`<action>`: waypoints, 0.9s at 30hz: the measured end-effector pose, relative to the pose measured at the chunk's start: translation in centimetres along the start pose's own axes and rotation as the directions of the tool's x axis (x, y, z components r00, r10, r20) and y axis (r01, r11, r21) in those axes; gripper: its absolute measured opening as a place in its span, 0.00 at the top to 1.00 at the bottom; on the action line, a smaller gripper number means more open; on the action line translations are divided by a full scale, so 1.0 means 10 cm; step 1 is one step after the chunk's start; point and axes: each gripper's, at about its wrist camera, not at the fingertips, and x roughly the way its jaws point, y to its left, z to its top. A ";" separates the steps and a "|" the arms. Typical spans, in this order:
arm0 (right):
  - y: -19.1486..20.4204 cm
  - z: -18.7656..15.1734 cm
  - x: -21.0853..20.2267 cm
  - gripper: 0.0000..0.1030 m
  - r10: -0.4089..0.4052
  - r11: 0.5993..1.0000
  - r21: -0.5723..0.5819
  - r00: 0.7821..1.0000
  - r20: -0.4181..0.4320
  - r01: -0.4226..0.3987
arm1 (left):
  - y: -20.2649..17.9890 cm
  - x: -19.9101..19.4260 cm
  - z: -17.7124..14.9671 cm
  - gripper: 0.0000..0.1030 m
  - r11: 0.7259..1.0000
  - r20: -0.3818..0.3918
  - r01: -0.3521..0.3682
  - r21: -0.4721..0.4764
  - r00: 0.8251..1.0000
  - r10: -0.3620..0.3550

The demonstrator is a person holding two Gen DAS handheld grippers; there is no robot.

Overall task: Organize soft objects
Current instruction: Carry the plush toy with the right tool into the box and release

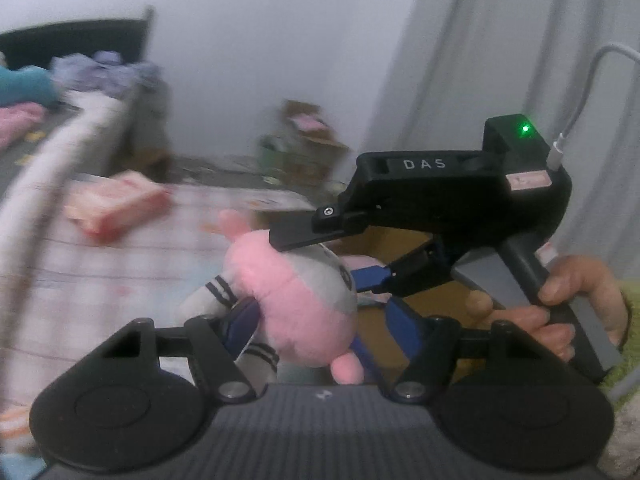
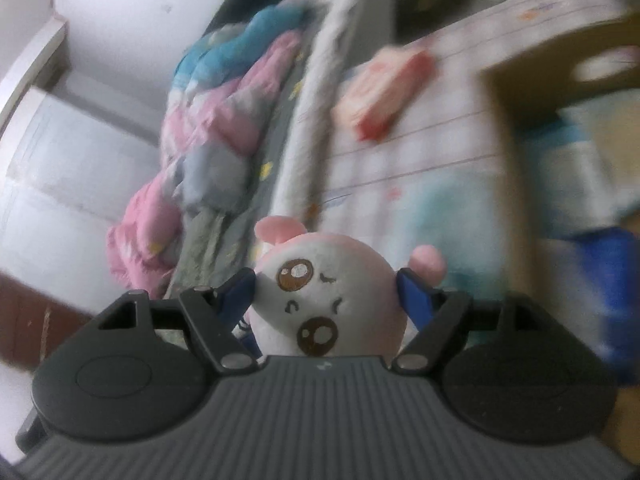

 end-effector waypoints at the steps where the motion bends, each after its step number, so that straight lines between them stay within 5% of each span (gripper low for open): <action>1: -0.11 -0.01 -0.12 0.26 -0.015 1.000 0.008 1.000 0.011 0.015 | -0.11 0.08 -0.02 0.31 1.000 -0.012 0.021 0.006 1.000 -0.021; 9: -0.96 -0.02 -0.97 0.28 -0.150 0.987 0.061 0.986 0.069 0.146 | -0.74 0.83 -0.11 0.31 0.986 -0.150 0.164 0.017 0.976 -0.160; 15: -1.41 0.25 -1.02 0.36 -0.212 0.977 0.030 0.973 0.091 0.210 | -0.83 1.19 -0.31 0.31 0.984 -0.270 0.178 -0.004 0.947 -0.173; 21: -1.69 0.33 -0.76 0.37 -0.288 0.958 0.013 0.955 0.073 0.288 | -0.67 1.11 -0.34 0.31 0.989 -0.268 0.151 -0.010 0.952 -0.148; 27: -1.50 0.23 -0.87 0.37 -0.309 0.949 -0.024 0.944 0.120 0.313 | -0.56 0.90 -0.28 0.31 0.990 -0.235 0.144 0.002 0.962 -0.140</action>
